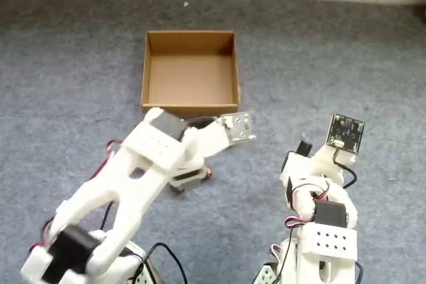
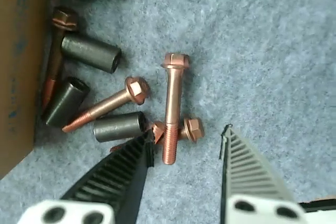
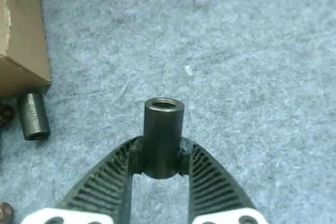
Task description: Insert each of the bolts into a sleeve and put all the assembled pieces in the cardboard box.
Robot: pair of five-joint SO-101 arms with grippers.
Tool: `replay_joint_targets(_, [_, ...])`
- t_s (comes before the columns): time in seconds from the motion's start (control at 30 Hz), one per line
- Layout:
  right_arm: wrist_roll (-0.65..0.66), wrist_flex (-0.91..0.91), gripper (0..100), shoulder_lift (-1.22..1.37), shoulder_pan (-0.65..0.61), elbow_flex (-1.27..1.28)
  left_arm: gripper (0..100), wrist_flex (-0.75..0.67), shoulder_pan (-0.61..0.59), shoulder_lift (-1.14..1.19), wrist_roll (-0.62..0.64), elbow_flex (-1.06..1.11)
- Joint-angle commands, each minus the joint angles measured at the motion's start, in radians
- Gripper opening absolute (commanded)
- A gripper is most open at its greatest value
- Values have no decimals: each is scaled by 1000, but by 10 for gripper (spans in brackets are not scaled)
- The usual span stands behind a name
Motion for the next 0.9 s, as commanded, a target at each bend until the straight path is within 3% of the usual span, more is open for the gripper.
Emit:
replay_joint_targets(0.0, [-9,-24,5,-22,5,-21,227,-18,13,110,-14,-110])
replay_joint_targets(0.4, [-3,-24,5,-22,2,-21,223,-58,5,397,-15,-249])
replay_joint_targets(0.6, [-3,-24,5,-22,2,-21,104,-144,15,472,-14,-243])
replay_joint_targets(0.87, [-3,-24,5,-22,2,-21,5,-138,47,489,-8,-242])
